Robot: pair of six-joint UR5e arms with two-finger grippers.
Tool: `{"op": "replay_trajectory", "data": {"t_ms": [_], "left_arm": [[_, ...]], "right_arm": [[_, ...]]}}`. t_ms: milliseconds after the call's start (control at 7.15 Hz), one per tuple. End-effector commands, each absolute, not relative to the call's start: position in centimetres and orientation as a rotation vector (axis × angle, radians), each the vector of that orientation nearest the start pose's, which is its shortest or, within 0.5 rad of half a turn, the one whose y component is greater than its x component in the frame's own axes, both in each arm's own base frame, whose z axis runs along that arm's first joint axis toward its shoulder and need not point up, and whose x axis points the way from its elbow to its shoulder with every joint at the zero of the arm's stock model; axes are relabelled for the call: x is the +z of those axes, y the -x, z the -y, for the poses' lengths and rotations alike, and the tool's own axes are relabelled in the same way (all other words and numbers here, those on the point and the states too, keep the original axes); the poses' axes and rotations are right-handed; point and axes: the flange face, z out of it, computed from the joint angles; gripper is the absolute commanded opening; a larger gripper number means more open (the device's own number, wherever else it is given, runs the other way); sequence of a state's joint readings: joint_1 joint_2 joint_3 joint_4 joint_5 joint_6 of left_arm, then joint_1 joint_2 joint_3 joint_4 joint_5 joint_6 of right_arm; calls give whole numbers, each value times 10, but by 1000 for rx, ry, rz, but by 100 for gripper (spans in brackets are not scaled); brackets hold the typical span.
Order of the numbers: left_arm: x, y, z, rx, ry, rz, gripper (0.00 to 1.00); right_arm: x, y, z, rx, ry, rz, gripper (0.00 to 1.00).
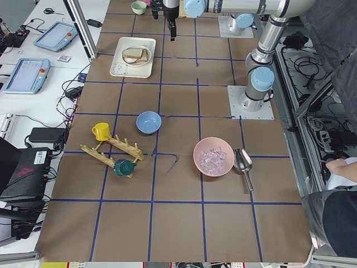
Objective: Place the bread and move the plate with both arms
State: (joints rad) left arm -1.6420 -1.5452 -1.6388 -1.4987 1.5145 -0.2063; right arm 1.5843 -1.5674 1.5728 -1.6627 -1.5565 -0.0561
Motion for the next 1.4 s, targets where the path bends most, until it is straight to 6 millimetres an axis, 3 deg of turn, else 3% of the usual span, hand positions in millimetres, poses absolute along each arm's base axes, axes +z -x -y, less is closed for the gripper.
{"op": "replay_trajectory", "data": {"t_ms": [0,140,559,1259], "left_arm": [[483,159,465,-100,-34,-3118,100],[492,151,476,-214,-107,-3100,100],[498,148,495,-247,-31,-3109,100],[495,149,486,-148,28,-3119,100]], "right_arm": [[496,-142,500,-140,111,-3123,100],[495,-142,499,-132,109,-3123,100],[495,-142,499,-132,111,-3125,100],[493,-142,500,-130,114,-3123,100]]}}
